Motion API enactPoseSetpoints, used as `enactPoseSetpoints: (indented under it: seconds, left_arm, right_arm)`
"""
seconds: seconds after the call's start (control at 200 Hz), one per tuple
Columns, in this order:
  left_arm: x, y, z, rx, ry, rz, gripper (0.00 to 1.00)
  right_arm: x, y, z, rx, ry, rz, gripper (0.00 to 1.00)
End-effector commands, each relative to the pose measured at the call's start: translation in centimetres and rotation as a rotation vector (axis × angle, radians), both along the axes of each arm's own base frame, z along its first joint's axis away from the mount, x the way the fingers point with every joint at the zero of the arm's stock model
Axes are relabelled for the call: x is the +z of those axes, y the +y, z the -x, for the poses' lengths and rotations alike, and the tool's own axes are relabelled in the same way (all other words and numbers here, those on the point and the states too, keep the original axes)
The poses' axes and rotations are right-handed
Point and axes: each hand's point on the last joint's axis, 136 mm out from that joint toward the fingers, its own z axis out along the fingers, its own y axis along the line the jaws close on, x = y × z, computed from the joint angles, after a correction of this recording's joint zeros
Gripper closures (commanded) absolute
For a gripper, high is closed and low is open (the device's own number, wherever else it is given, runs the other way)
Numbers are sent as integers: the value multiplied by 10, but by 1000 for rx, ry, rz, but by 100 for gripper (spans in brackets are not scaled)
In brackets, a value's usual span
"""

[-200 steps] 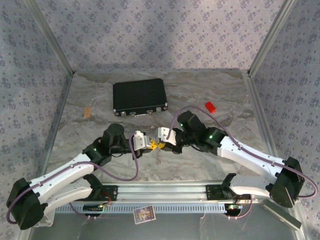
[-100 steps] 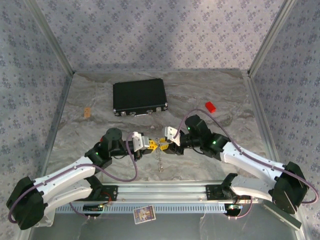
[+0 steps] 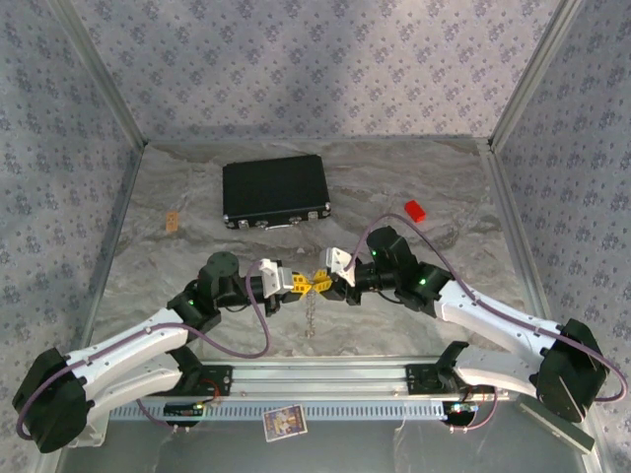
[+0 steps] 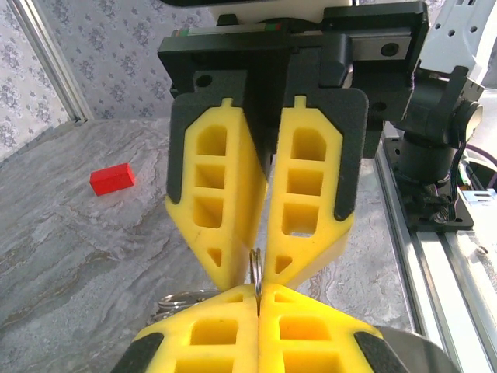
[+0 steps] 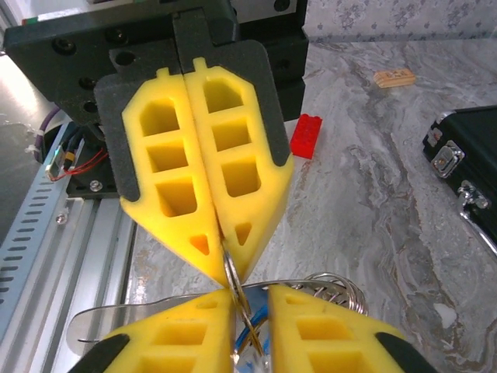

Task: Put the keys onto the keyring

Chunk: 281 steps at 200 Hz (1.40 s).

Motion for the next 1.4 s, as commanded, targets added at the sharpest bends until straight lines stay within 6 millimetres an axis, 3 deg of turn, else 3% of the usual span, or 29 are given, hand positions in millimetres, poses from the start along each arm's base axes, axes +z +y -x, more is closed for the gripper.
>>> enactPoseSetpoints:
  seconds: [0.0, 0.065, 0.175, 0.355, 0.645, 0.944, 1.304, 1.399]
  left_arm:
    - [10, -2, 6, -33, -25, 44, 100]
    - [10, -2, 4, -24, -26, 40, 100]
    - [9, -1, 0, 0, -29, 15, 83]
    - [4, 3, -5, 28, -27, -74, 80]
    - [3, 5, -4, 21, -41, -119, 81]
    - [5, 2, -2, -4, -41, -115, 84]
    - [11, 4, 1, -6, -54, -92, 99]
    - [10, 4, 2, -5, -53, -83, 100]
  right_arm:
    - [11, -1, 2, 11, -13, -35, 91]
    - [13, -1, 3, 17, -12, -32, 98]
    - [13, -1, 3, 21, -14, -5, 100]
    - [9, -4, 3, 30, -34, 98, 100]
    - [3, -3, 2, 47, -94, 259, 100]
    - [5, 5, 4, 79, -123, 305, 100]
    - [4, 6, 6, 76, -111, 294, 100]
    - [5, 1, 4, 50, -105, 258, 83]
